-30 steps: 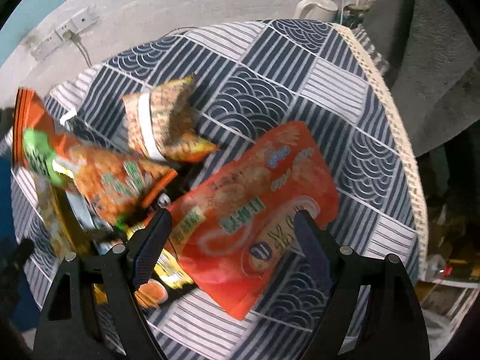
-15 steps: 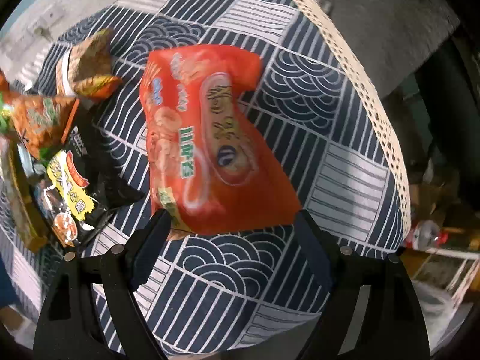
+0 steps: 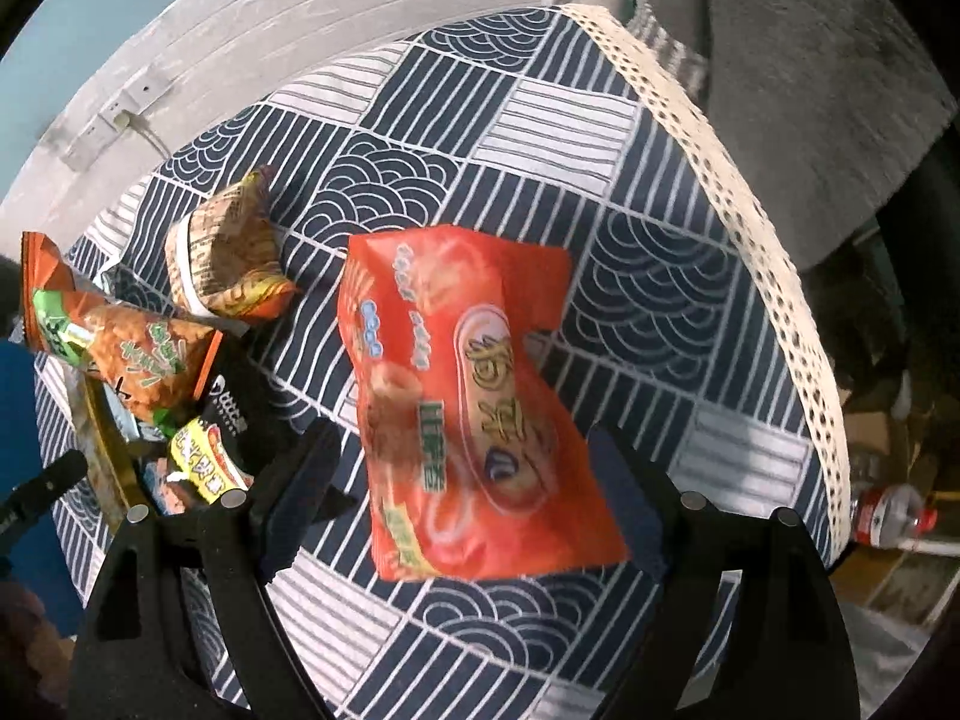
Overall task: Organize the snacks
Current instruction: 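Grasp a yellow stick pack with the left tool while the right tool grasps the red bag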
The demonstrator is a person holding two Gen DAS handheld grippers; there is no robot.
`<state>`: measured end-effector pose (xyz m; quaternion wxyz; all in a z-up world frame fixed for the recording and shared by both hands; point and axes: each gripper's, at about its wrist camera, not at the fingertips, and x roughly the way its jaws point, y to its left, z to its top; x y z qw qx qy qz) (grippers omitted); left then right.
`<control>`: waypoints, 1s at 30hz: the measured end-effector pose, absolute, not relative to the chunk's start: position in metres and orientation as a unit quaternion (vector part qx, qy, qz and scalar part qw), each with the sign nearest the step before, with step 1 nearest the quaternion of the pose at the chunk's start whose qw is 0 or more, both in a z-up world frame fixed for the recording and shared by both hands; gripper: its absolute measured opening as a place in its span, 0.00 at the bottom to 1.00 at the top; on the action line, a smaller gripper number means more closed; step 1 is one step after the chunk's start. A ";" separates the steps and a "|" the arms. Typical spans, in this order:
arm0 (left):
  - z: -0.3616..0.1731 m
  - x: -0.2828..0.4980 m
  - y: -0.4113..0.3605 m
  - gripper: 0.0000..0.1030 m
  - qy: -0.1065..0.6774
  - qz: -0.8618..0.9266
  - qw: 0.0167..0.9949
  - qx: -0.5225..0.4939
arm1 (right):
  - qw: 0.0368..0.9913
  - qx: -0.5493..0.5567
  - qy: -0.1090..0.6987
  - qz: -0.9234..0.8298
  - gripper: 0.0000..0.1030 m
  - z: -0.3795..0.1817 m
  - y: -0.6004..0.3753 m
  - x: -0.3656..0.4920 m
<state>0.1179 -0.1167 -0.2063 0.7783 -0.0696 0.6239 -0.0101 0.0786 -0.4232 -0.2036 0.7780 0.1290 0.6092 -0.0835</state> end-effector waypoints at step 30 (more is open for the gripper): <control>-0.229 0.156 -0.142 0.33 0.617 -0.029 0.786 -0.018 | 0.780 0.033 0.621 -0.078 0.64 -0.239 -0.373 0.112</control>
